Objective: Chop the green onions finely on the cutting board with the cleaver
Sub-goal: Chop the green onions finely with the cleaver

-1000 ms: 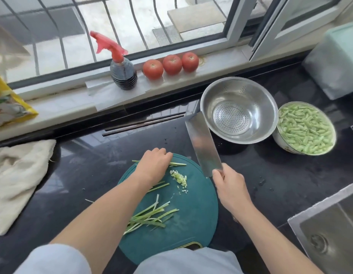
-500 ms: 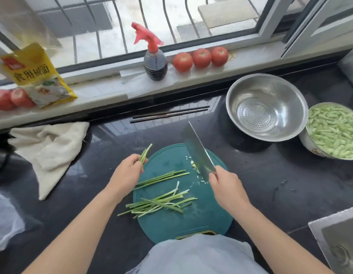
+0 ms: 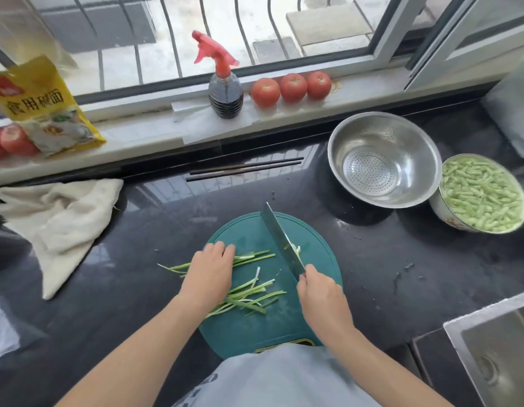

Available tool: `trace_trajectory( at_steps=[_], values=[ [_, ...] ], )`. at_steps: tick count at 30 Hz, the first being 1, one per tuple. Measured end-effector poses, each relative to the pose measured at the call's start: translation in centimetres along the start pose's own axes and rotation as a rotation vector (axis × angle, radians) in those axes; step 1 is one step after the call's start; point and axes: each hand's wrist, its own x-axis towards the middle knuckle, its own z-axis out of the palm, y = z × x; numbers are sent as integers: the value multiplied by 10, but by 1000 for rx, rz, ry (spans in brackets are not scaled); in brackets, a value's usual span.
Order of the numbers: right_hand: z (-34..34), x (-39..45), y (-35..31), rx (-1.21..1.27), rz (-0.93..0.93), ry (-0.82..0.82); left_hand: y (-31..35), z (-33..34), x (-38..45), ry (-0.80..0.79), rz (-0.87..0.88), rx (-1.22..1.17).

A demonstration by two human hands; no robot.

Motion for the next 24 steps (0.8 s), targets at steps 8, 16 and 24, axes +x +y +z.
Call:
trace_trajectory(
  at_steps=[8, 16, 24],
  values=[
    [-2, -6, 16, 60, 20, 16, 6, 8, -7, 36, 40, -35],
    [1, -8, 16, 50, 39, 14, 17, 9, 9, 101, 72, -70],
    [1, -2, -10, 39, -7, 11, 39, 16, 29, 176, 37, -162]
  ],
)
